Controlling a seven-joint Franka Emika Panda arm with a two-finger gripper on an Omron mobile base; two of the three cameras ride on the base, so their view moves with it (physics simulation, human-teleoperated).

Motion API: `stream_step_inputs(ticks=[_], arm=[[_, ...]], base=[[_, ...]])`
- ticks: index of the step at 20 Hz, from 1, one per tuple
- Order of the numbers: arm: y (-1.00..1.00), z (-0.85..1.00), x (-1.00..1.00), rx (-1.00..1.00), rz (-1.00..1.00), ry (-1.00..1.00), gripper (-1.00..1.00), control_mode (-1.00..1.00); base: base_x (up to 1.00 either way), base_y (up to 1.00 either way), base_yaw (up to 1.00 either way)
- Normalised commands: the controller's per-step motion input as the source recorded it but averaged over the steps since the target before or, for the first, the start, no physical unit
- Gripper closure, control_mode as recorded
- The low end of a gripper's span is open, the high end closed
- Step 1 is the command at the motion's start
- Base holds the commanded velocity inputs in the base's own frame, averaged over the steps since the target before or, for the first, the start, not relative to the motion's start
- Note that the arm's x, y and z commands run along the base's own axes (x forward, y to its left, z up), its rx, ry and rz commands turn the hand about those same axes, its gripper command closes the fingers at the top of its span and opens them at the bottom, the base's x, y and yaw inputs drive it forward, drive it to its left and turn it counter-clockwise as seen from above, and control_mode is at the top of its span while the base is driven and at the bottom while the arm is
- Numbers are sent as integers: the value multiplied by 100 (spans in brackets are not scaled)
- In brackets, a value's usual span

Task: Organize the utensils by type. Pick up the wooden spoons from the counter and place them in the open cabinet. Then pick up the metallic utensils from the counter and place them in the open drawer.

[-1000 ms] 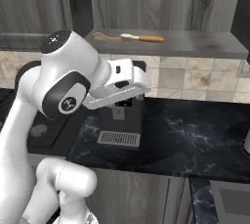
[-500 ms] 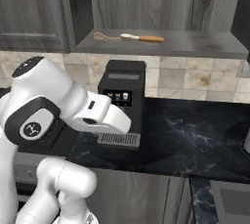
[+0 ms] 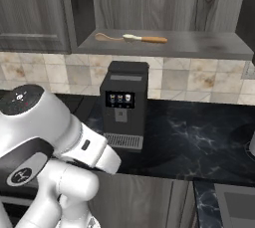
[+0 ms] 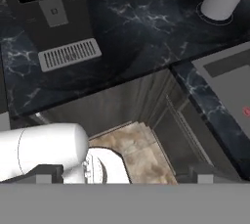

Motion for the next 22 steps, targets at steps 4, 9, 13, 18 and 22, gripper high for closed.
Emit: stream_step_inputs(ticks=[4,9,13,18,22], arm=[[57,-15,-9,2,0,-20,-100,-100],[65,-33,0,0,0,-17,-100,-100],[47,-29,0,-1,0,-12,-100,-100],[2,0,0,0,0,-1,-100,-100],[0,0,-9,0,0,0,-100,-100]], base=[[0,0,0],[0,0,0],[0,0,0],[0,0,0],[0,0,0]])
